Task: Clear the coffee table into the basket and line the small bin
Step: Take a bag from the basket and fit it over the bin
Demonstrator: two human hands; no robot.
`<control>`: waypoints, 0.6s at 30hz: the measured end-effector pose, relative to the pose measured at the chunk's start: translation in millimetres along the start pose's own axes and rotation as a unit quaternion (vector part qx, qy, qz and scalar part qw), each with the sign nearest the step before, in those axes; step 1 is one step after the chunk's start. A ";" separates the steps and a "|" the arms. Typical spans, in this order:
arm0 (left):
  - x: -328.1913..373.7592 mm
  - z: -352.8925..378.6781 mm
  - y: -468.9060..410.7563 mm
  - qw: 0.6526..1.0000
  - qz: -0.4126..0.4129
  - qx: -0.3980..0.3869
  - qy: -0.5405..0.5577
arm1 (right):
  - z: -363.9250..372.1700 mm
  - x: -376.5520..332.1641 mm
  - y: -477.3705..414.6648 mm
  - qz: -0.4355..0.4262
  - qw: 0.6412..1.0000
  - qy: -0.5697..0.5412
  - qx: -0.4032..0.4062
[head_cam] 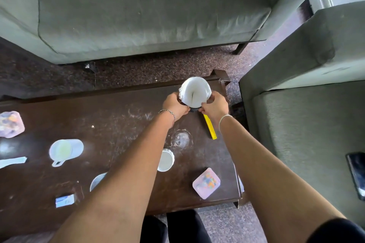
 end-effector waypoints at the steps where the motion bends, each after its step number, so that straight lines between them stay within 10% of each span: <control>1: -0.1 -0.3 -1.2 1.000 0.002 0.003 -0.006 | 0.0 0.7 -0.9 0.000 1.000 -0.002 -0.001; 18: 0.9 -19.3 41.3 0.998 0.045 0.013 -0.030 | -4.8 3.4 52.3 -0.009 0.999 0.006 0.051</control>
Point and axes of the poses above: each hand's wrist, its own y-axis away from the middle knuckle, its own z-axis out of the palm, x = y × z, the point moved 9 cm from there along -y, towards the middle knuckle, and after that the axes turned 4 degrees about -x, right-handed, at the moved point
